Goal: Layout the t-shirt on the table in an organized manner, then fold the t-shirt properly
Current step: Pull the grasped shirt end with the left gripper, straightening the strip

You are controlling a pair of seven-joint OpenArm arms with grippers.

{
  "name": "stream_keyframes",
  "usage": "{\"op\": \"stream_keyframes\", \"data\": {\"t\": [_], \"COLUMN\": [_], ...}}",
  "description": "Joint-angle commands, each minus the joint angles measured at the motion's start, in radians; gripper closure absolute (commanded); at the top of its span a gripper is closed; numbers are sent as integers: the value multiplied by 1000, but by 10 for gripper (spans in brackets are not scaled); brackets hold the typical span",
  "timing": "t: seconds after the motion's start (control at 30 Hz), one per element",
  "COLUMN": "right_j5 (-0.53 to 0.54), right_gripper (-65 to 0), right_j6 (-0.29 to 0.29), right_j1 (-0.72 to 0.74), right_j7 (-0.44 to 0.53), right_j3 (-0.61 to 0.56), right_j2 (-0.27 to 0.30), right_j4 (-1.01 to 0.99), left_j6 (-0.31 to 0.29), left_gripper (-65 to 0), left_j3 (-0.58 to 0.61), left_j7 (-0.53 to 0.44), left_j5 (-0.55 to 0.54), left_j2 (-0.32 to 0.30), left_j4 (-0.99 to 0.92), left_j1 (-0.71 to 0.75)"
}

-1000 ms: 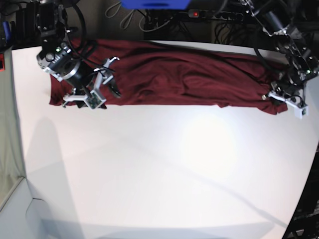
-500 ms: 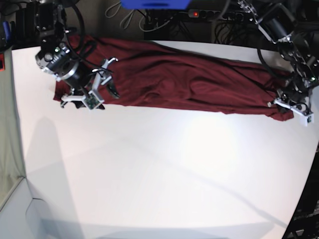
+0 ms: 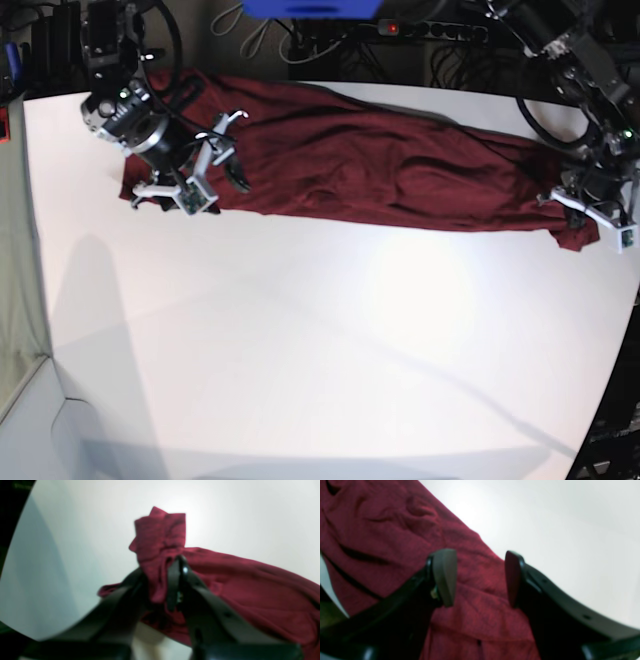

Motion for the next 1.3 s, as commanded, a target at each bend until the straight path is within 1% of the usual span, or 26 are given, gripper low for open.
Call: {"op": "stream_keyframes", "data": {"t": [0.0,0.13,0.4,0.5,0.57,0.7,0.83,0.93,1.17,1.27], "right_j5": [12,12,14,17,17,17,17,17,14,14], "right_gripper": [-318,-318,-318,-318,-318,-318,-317,-317,-317,-317], "right_j6": [1,1,1,1,1,1,1,1,1,1], "right_j1": [6,6,2,0,0,-3,-4,-12,-17,-17], "right_j7": [25,25,25,25,25,25,25,25,25,25], "right_j3": [3,3,3,3,0,-2,-2,-2,0,1], "right_j2": [4,2,2,2,2,2,1,1,1,2], "right_j4": [16,16,18,19,19,19,19,19,22,22], "left_j6": [0,3,5,5,5,-1,-3,-3,-1,-1], "left_gripper": [-2,-2,-2,-2,-2,-2,-2,-2,-3,-5], "left_j3": [-1,-1,0,-3,-1,-1,-7,-9,-10,-10], "left_j7": [-20,-17,-17,-25,-28,-29,-29,-29,-29,-29], "left_j5": [-11,-11,-10,-4,24,67,73,69,65,70], "left_j2": [-4,20,25,35,40,37,31,-4,-63,-80], "left_j4": [47,132,184,170,138,46,-27,-69,-145,-181], "left_j1": [0,29,72,70,61,9,-31,-51,-83,-119]}}
